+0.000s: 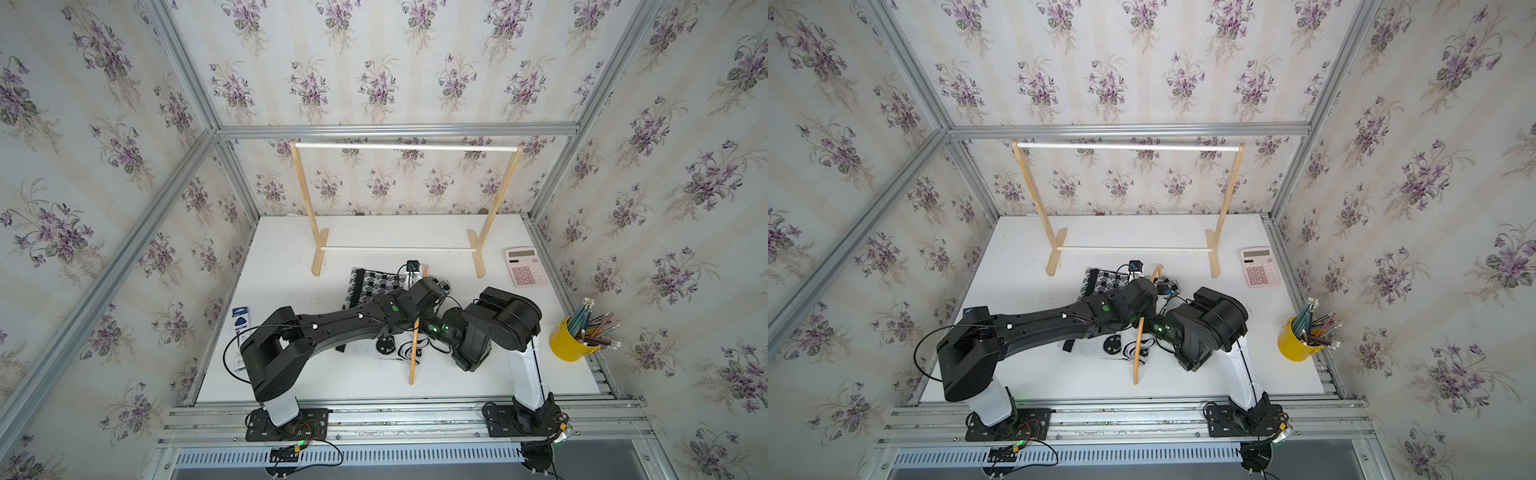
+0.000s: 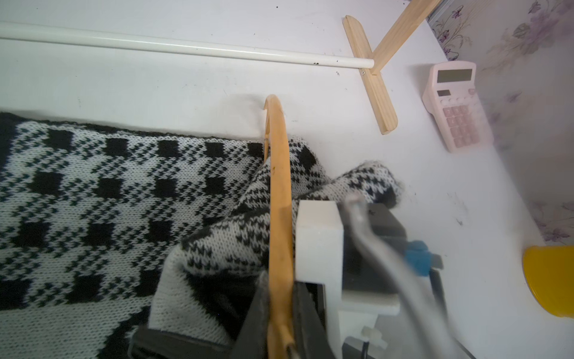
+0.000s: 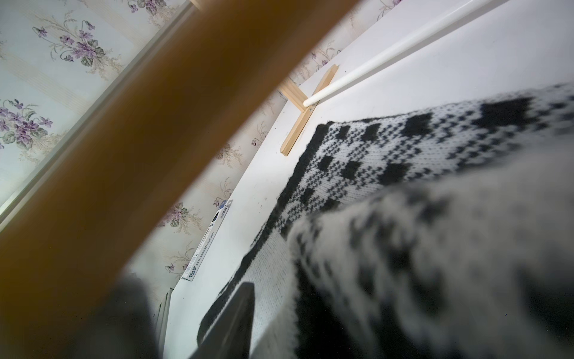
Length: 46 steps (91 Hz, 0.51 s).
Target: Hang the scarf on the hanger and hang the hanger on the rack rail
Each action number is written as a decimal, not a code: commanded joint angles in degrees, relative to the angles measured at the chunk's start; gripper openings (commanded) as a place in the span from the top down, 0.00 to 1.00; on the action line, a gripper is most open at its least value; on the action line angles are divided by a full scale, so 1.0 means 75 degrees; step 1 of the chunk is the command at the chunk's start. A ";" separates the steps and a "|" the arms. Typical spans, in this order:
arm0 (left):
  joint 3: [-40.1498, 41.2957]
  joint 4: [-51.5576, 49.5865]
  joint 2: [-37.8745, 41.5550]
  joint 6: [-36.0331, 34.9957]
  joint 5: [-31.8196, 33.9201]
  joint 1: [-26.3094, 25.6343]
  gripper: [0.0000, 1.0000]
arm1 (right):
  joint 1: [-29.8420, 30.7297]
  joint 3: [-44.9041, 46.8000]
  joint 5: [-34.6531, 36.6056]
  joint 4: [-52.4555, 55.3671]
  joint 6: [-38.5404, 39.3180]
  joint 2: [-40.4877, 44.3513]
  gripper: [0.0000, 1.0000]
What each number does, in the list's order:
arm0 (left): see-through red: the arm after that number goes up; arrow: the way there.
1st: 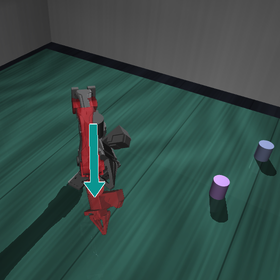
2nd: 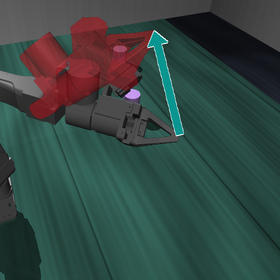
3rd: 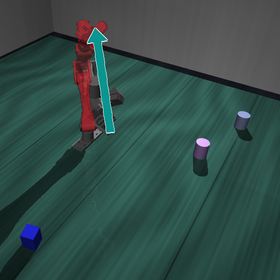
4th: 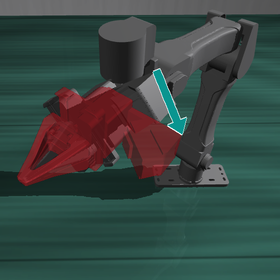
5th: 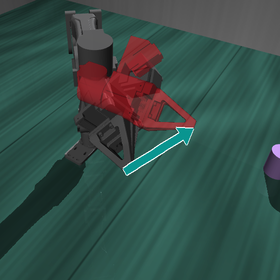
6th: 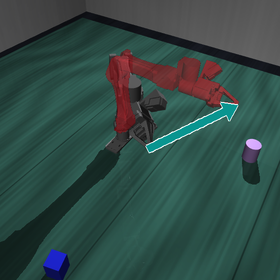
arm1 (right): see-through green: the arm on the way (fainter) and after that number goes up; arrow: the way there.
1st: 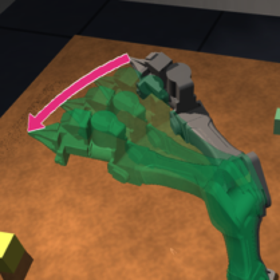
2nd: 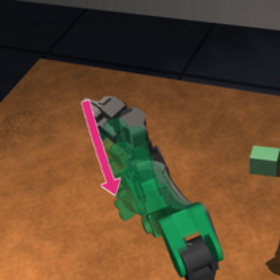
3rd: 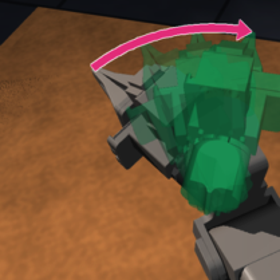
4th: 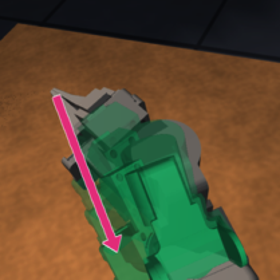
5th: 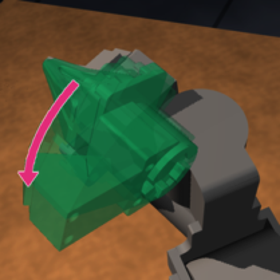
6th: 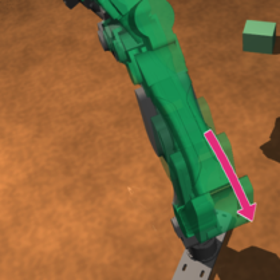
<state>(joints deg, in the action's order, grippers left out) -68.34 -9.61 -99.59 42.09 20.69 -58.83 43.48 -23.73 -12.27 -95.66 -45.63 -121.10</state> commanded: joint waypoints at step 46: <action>-0.0318 0.0646 -0.0756 0.0186 -0.0341 0.0133 1.00 | 0.0152 0.0268 0.1115 0.3834 0.0654 0.2901 0.42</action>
<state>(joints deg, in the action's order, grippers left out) -70.76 -3.92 -103.07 42.33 20.93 -58.08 43.55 -21.08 0.36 -65.21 -45.76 -99.98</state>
